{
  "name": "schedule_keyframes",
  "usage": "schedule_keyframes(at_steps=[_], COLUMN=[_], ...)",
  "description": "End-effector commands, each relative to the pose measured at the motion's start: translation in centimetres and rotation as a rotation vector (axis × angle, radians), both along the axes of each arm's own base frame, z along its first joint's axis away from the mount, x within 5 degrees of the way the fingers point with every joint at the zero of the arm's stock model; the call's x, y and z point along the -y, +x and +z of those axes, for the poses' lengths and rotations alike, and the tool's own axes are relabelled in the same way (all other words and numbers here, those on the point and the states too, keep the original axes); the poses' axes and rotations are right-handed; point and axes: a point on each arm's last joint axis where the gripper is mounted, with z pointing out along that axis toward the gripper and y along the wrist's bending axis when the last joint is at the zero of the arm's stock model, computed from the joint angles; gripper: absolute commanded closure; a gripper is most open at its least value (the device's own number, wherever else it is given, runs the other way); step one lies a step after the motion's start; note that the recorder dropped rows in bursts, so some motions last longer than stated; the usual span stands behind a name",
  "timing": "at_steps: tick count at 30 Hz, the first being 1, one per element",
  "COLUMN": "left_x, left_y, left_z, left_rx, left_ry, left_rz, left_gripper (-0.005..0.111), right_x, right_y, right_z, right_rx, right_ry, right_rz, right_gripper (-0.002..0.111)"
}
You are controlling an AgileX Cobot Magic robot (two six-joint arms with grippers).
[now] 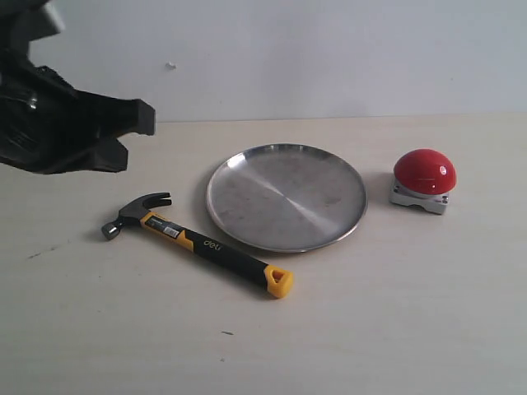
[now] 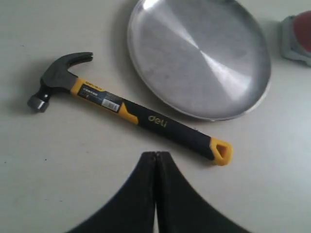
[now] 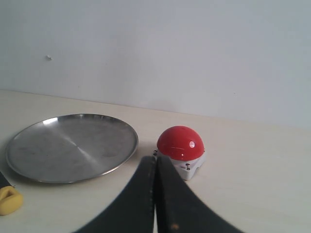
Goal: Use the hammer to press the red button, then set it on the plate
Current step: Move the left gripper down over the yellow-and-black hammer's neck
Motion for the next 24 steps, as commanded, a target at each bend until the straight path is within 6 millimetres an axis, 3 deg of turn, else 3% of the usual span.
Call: schedule_keyframes(at_steps=[1,11,19,21,24], left_x=[2.0,3.2,3.4,3.8,4.2], left_y=[1.6,2.9,3.3,3.7,4.1], left_z=[-2.1,-4.8,-5.2,-4.7,-4.3], left_rx=[-0.014,-0.048,-0.035,0.020,-0.041], left_ry=[0.039,0.056,0.059,0.005,-0.259], left_rz=[0.073,0.057,0.047,0.043,0.287], left_gripper=[0.107,0.107,0.107,0.107,0.107], right_x=[0.0,0.0,0.0,0.0,0.0], right_y=[0.0,0.0,0.0,0.0,0.0], right_z=[0.0,0.0,0.0,0.0,0.0], right_rx=[0.014,0.014,0.014,0.014,0.014], right_ry=[-0.003,-0.003,-0.001,-0.001,-0.001], right_rz=[-0.006,-0.006,-0.006,-0.006,-0.006], right_gripper=[0.108,0.108,0.108,0.108,0.108])
